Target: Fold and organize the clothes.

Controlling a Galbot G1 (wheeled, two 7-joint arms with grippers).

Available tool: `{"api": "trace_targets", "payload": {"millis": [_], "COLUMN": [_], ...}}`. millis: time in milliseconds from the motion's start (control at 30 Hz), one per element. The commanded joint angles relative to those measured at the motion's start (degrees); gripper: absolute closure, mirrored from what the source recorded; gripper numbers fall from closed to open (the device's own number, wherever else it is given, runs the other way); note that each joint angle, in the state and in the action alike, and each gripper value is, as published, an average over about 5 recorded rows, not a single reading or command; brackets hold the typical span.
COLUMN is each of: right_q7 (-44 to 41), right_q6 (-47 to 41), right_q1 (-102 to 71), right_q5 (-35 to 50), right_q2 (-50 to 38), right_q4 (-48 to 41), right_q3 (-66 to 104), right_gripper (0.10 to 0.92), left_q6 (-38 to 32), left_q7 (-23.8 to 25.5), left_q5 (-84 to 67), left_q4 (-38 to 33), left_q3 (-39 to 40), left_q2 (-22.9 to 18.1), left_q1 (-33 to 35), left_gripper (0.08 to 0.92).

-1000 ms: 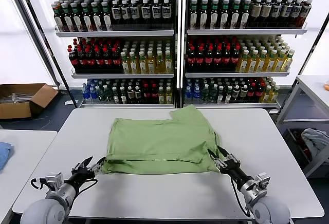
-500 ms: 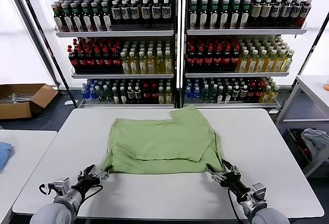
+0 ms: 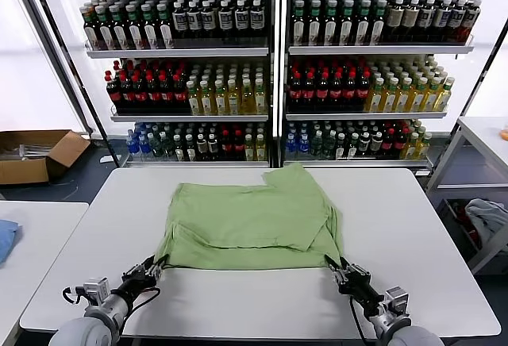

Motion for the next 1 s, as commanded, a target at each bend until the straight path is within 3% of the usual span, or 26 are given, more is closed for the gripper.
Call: {"api": "trace_targets", "payload": {"millis": [33, 233, 700, 867, 1000], "right_q7": [0.05, -0.38, 0.65, 1.30, 1.55], "right_q6": [-0.24, 0.26, 2.99, 4.06, 4.09], "right_q1": [-3.86, -12.12, -32.64, -31.23, -27.25], "right_q5": [0.33, 0.98, -0.12, 1.85, 6.53], "right_q2": [-0.30, -1.42, 0.25, -0.44, -1.80], "right_q4": [3.26, 10.23, 20.40, 20.18, 20.36], "right_q3": [0.59, 3.46, 6.93, 7.91, 9.12], "right_gripper": [0.886, 0.889, 0.882, 0.771, 0.659], "left_q6": [0.45, 0.46, 0.48, 0.53, 0.55], "left_q7": [0.79, 1.45, 3.79, 3.45, 3.40], "left_q5": [-1.04, 2.42, 7.13, 7.70, 7.51], "left_q4": [-4.91, -12.08, -22.32, -23.90, -25.25], "left_q3": [-1.39, -4.01, -11.68, -12.65, -14.24], "left_q2": [-0.30, -1.09, -4.03, -4.55, -4.37], "left_q1": [5.32, 12.12, 27.20, 27.12, 26.66], "left_gripper": [0.753, 0.899, 0.913, 0.887, 0.781]}}
